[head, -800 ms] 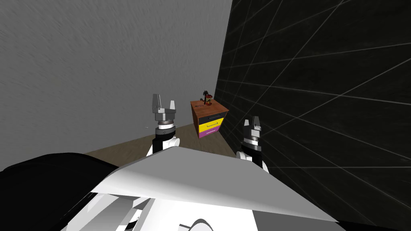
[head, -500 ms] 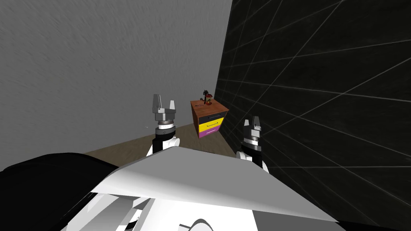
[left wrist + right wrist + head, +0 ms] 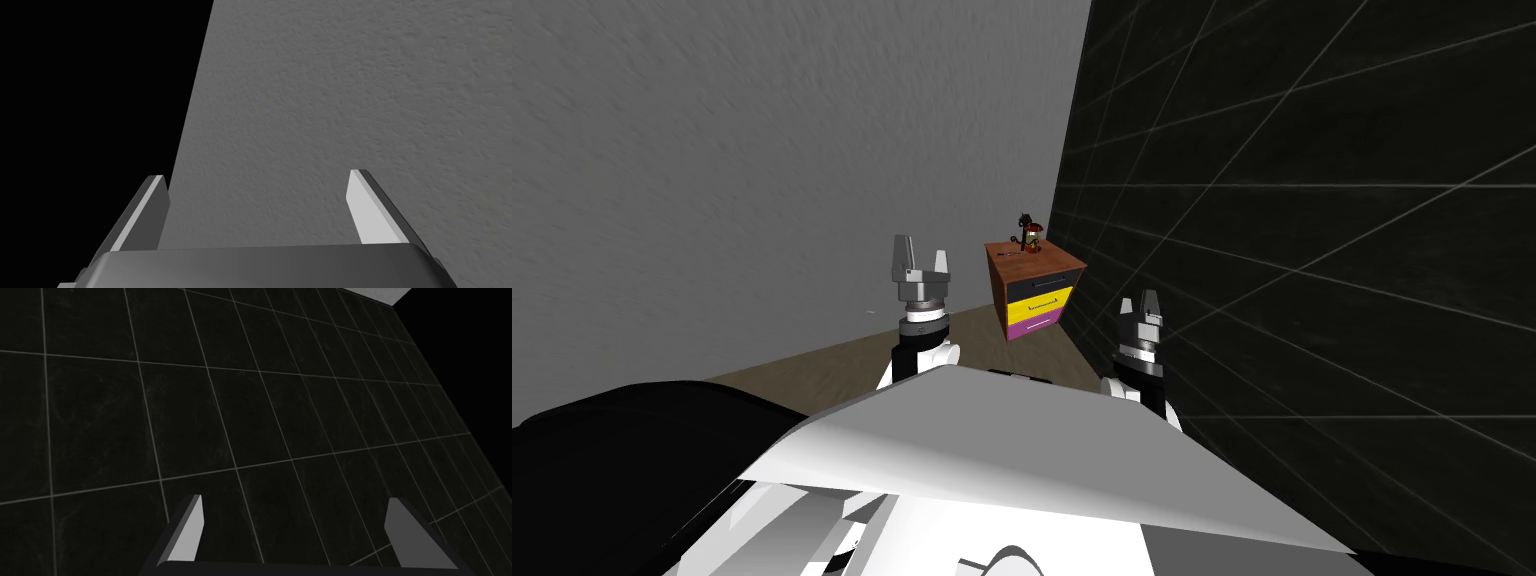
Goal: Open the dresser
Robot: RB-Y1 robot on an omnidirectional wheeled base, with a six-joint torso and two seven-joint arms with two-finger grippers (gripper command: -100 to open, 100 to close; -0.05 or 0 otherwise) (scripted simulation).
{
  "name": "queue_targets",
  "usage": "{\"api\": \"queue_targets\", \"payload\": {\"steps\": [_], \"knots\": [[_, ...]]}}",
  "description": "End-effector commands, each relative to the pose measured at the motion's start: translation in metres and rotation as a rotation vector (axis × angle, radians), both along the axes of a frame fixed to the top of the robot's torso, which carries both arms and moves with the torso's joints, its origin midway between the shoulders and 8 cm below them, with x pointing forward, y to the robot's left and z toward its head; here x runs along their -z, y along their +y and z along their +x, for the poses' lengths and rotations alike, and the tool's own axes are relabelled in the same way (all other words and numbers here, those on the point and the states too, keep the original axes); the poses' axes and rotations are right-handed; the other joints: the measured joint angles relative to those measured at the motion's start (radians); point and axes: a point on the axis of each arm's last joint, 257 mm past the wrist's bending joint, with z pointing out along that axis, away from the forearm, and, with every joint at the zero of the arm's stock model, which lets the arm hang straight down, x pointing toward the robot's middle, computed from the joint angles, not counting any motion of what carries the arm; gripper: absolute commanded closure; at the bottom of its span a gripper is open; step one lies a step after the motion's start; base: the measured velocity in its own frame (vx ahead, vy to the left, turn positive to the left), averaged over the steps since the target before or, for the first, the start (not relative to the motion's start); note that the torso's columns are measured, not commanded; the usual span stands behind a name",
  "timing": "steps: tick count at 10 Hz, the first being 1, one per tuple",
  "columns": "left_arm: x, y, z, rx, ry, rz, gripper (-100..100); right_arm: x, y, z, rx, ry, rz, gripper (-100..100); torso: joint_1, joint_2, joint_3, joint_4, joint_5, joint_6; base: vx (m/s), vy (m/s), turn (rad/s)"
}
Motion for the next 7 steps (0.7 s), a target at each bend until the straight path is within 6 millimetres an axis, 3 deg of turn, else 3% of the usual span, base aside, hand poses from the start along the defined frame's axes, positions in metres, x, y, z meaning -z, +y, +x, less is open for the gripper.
{"api": "queue_targets", "payload": {"steps": [1, 2, 4, 7], "knots": [[0.0, 0.0, 0.0, 0.0, 0.0, 0.0, 0, 0.0, 0.0, 0.0, 0.0, 0.0, 0.0, 0, 0.0, 0.074, -0.148, 0.074, 0.0, 0.0, 0.0, 0.0, 0.0], [0.0, 0.0, 0.0, 0.0, 0.0, 0.0, 0, 0.004, 0.004, 0.002, -0.034, 0.006, -0.003, -100, 0.0, 0.148, -0.295, 0.148, 0.0, 0.0, 0.031, -0.001, 0.02], [0.0, 0.0, 0.0, 0.0, 0.001, 0.0, 0, 0.014, 0.01, 0.005, -0.095, 0.016, 0.013, -100, 0.0, 0.188, -0.385, 0.19, 0.0, 0.0, 0.075, 0.0, 0.039], [0.0, 0.0, 0.0, 0.0, 0.001, 0.0, 0, 0.029, 0.016, 0.008, -0.173, 0.028, 0.058, -100, 0.0, 0.194, -0.389, 0.194, 0.0, 0.0, 0.096, -0.004, 0.035]]}}
